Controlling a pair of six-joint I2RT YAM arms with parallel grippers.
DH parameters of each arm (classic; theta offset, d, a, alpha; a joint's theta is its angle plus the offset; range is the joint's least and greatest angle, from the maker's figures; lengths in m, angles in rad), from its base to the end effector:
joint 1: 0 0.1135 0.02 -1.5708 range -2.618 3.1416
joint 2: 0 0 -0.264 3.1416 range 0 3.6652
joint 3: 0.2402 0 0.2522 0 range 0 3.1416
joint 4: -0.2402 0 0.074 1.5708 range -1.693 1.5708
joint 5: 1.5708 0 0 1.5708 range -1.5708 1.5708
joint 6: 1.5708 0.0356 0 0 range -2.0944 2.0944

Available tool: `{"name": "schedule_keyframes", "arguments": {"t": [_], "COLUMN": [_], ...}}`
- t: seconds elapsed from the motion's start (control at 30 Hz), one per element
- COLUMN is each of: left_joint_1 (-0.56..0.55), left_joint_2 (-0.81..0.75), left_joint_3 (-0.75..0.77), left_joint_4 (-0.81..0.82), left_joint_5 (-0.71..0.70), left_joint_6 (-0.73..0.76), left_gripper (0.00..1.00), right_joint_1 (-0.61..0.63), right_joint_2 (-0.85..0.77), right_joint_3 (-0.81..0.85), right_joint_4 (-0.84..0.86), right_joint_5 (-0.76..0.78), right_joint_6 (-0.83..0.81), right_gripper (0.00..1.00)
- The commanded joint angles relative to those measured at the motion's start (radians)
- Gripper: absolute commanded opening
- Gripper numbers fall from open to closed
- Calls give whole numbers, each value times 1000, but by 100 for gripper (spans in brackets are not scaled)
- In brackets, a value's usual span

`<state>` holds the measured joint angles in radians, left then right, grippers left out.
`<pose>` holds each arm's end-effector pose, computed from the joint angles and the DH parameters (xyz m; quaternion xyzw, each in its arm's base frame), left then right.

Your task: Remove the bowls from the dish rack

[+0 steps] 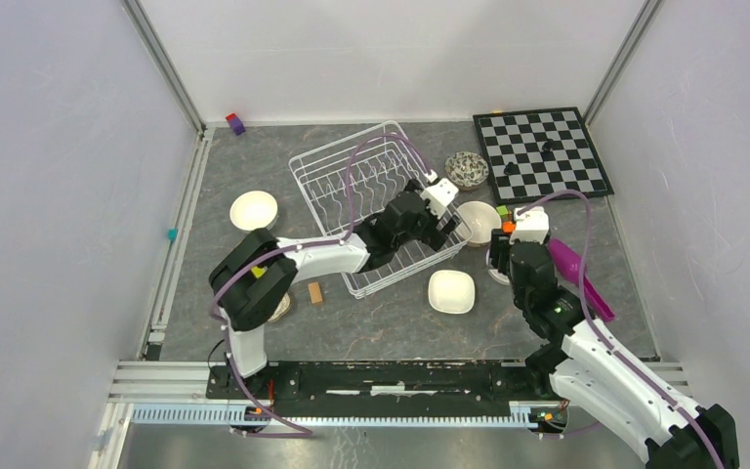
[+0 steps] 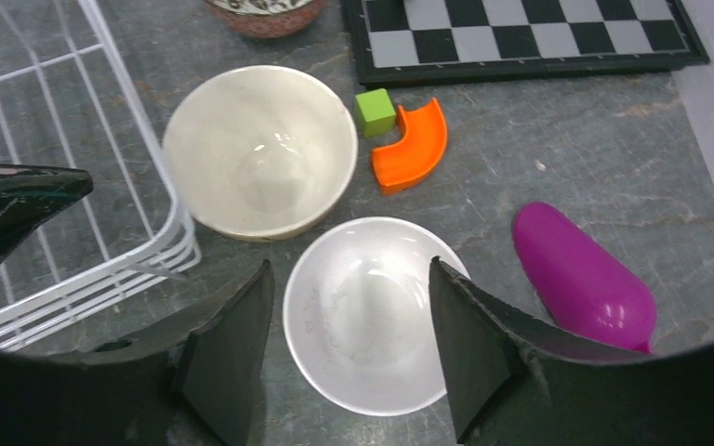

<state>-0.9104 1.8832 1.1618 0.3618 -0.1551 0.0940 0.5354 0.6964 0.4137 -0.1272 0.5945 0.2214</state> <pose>0.2662 -0.3338 0.2096 0.3559 0.7397 -0.1668 0.5462 0.1515 0.0667 0.2309 0.0336 0.8148 -0.0339 0.5777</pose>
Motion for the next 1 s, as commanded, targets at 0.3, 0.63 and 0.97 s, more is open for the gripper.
{"name": "schedule_keyframes", "arguments": {"t": [0.3, 0.63, 0.97], "left_joint_1": [2, 102, 150], "left_joint_2": [-476, -837, -1008], "left_joint_3": [-132, -363, -490], "left_joint_4": [-247, -471, -585], "left_joint_5": [-183, -181, -400], "left_joint_6": [-177, -373, -550], "left_gripper": [100, 100, 100], "right_joint_1": [-2, -2, -2], "right_joint_2": [297, 568, 818], "right_joint_3": [268, 404, 579], "right_joint_4": [56, 57, 100], "right_joint_5": [-388, -381, -306], "right_joint_6": [-54, -35, -36], "right_gripper": [59, 46, 26]}}
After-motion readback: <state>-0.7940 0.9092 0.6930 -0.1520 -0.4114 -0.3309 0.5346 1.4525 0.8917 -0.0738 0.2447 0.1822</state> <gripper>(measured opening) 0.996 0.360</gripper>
